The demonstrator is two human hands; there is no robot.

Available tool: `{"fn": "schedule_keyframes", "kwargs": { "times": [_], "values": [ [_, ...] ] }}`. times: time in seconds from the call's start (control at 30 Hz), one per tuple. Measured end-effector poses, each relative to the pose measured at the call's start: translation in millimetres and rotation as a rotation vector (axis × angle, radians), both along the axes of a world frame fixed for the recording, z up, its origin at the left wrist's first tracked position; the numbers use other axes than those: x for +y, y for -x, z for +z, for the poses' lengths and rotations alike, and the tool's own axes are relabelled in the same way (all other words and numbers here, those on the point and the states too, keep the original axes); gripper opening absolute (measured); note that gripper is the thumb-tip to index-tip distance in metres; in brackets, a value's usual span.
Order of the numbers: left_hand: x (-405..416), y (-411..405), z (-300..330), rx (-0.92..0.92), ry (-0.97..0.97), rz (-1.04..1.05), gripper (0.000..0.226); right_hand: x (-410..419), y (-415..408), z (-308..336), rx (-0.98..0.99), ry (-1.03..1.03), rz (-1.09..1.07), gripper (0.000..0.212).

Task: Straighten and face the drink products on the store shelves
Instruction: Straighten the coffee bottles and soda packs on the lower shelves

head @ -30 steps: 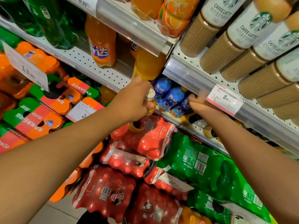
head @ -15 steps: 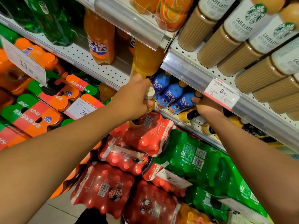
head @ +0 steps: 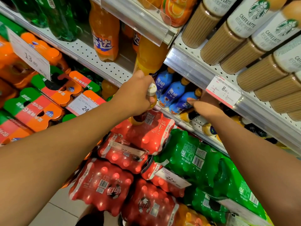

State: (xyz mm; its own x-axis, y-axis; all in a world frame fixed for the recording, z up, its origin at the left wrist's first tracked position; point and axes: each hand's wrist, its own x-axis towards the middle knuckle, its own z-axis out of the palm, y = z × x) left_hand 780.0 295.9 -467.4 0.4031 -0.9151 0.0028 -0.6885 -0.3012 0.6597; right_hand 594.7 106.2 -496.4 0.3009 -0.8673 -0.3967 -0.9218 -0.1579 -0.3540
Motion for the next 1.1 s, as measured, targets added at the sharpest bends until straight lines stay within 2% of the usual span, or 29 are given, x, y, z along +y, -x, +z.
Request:
{"fn": "schedule_keyframes", "kwargs": {
  "times": [0.03,0.1,0.17,0.4,0.57,0.67,0.77,0.87,1.0,1.1],
  "values": [
    [0,1,0,0.006,0.004,0.004,0.024,0,-1,-3,-0.010,0.000,-0.027,0.039],
    [-1,2,1,0.015,0.008,0.010,0.024,-2,0,-8,-0.021,0.050,-0.060,0.034],
    [-1,3,2,0.021,0.005,0.012,0.023,-4,1,-12,-0.107,0.027,-0.127,0.028],
    [-4,12,3,-0.015,-0.008,0.041,0.025,-1,4,-24,-0.300,0.015,-0.250,0.030],
    [-2,17,1,-0.018,0.004,0.022,0.022,8,7,-41,-0.408,-0.105,-0.350,0.028],
    [-1,15,0,-0.023,0.020,0.012,0.023,11,7,-37,-0.415,-0.052,-0.296,0.026],
    [4,16,0,0.011,0.062,0.004,0.019,25,15,-31,-0.517,0.070,-0.255,0.017],
    [9,25,1,0.041,0.088,-0.031,0.015,66,35,-26,-0.493,0.168,-0.176,0.040],
    [7,47,7,0.104,0.071,-0.131,0.020,120,64,-18,-0.627,-0.037,0.105,0.057],
    [-6,64,16,0.165,0.062,-0.161,0.023,133,70,-5,-0.690,-0.174,0.109,0.063]
  ]
}}
